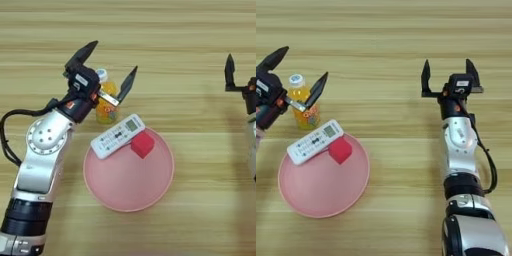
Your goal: Move the objects on the table
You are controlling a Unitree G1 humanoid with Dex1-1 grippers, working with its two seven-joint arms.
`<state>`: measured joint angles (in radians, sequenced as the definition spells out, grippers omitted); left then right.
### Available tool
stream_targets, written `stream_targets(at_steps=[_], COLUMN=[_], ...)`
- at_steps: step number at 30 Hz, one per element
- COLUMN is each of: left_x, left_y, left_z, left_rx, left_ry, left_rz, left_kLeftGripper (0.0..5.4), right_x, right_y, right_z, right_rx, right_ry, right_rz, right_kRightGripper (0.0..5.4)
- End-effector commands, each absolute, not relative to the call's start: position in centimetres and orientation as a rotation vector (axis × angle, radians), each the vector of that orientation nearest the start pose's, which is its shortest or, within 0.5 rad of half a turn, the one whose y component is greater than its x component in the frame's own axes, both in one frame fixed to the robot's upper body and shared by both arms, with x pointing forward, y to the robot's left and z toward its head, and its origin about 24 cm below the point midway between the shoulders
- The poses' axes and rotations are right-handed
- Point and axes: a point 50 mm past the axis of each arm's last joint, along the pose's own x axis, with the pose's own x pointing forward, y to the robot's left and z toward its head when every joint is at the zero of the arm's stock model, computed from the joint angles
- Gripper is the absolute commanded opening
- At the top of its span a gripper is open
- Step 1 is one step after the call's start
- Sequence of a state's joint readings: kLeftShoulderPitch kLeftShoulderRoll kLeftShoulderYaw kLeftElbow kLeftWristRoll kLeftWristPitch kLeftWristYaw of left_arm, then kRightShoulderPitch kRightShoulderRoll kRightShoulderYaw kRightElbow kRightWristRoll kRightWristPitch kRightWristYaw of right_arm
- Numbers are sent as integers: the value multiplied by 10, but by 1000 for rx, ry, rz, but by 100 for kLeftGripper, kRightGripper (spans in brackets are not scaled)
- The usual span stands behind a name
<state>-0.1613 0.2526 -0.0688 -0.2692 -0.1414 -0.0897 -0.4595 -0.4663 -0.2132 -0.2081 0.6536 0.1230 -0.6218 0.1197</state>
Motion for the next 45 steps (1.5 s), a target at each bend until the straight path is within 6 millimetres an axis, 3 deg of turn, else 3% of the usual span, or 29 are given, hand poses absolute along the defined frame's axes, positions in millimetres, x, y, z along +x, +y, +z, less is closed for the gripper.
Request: stream_targets(at_steps=[1,7,15,31,45], left_x=[248,241,242,228,215], left_y=[128,127,131,157,163], left_z=[146,136,123,56,41], left_rx=[175,169,174,230,299], left_ry=[-449,-396,-344,47,170], left_rz=[-697,-790,-762,-773,-845], left_kLeftGripper=[538,538,538,538,538], right_x=[326,322,306,294,285], right_y=[-221,-218,-209,-198,-188], right_z=[104,116,128,107,99], right_rx=[-74,-81,-118,-120,-112], right_ry=[-484,-540,-625,-555,-536], right_rz=[-57,-37,12,32,32], right_kRightGripper=[540,540,540,540,540])
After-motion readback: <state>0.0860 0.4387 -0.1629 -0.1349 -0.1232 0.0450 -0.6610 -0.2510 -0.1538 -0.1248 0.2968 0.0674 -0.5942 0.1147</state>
